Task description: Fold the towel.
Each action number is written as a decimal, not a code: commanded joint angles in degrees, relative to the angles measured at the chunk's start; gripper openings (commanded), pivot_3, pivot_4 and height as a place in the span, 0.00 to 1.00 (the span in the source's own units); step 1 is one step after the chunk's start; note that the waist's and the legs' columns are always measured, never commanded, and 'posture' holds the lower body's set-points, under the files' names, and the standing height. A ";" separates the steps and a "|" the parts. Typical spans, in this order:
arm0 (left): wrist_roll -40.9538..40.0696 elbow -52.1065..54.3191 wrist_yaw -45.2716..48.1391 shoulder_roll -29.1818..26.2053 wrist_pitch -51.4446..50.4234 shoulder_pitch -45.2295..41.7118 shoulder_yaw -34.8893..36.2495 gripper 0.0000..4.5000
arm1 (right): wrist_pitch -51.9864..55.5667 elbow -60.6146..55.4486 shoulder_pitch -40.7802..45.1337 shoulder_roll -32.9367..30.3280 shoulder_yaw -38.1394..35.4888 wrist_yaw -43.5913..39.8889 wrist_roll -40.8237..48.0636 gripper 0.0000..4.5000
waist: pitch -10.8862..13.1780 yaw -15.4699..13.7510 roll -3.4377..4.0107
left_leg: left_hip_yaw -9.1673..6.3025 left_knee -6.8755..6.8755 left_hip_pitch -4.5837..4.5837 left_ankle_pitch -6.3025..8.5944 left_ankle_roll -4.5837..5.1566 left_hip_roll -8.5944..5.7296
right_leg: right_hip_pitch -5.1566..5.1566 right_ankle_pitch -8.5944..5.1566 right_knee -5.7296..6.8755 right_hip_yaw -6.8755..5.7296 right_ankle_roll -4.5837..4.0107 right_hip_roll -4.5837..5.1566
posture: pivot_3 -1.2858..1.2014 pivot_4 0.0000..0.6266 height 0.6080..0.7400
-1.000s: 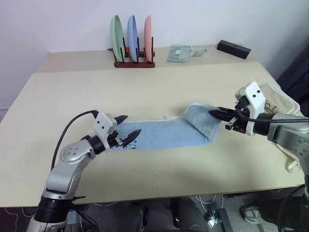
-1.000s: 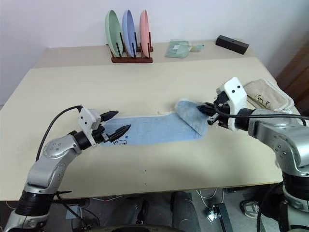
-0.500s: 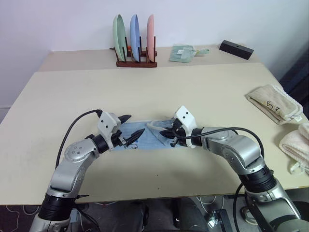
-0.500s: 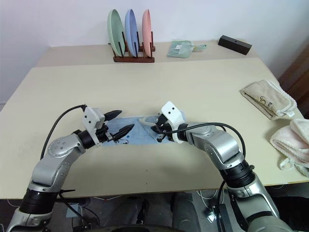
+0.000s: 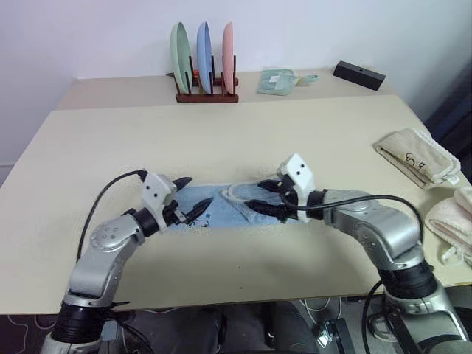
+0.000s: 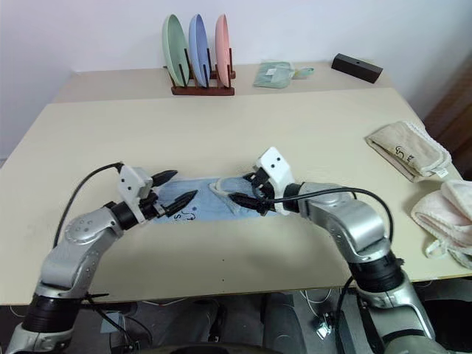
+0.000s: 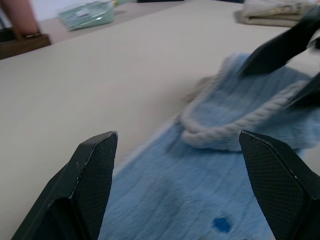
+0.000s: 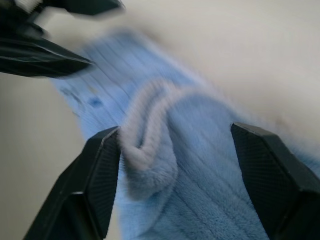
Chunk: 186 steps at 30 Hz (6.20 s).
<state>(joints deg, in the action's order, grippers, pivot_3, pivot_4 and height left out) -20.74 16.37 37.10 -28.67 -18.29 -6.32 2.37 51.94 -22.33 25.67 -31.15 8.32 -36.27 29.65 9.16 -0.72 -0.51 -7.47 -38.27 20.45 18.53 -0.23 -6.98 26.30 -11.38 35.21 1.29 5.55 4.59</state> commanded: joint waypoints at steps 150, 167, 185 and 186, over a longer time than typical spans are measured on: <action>-10.13 -3.18 -3.40 -4.60 -5.08 2.32 15.85 0.00 | -8.89 14.38 5.92 17.41 3.23 -5.24 -12.85 0.52 | 0.16 1.45 0.00 | -0.16 0.19 0.01 -0.03 -0.12 0.01 | 0.10 -0.03 -0.01 -0.08 0.00 -0.03 | 0.52 0.24 0.94; -6.67 2.39 -0.92 -6.02 -3.94 4.69 12.44 0.00 | 22.93 21.84 10.54 30.36 -13.13 9.62 2.06 0.99 | 0.16 1.46 0.03 | -0.14 0.19 0.00 -0.02 -0.09 0.02 | 0.09 -0.02 -0.02 -0.08 -0.01 -0.02 | 0.52 0.24 0.94; -7.25 6.13 -2.67 -5.01 -5.08 6.84 13.15 0.00 | 18.20 31.24 14.67 36.09 -10.21 12.30 2.25 0.38 | 0.16 1.73 0.05 | -0.11 0.20 0.00 -0.02 -0.10 0.02 | 0.13 -0.02 0.03 -0.07 -0.02 -0.04 | 0.52 0.24 0.94; -7.25 6.24 -2.75 -4.93 -5.06 6.97 13.09 0.00 | 18.15 30.88 14.48 36.10 -10.52 12.56 2.46 0.26 | 0.16 1.73 0.05 | -0.11 0.20 0.00 -0.02 -0.10 0.02 | 0.13 -0.02 0.03 -0.07 -0.02 -0.04 | 0.52 0.24 0.94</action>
<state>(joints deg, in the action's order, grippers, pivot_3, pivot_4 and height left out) -27.60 20.46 34.67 -33.61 -23.53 0.41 14.25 70.05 11.15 39.77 3.96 -1.58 -23.82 30.63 9.32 1.01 -0.45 -7.58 -38.07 20.45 18.51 -0.33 -6.96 26.42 -11.40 35.24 1.22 5.54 4.56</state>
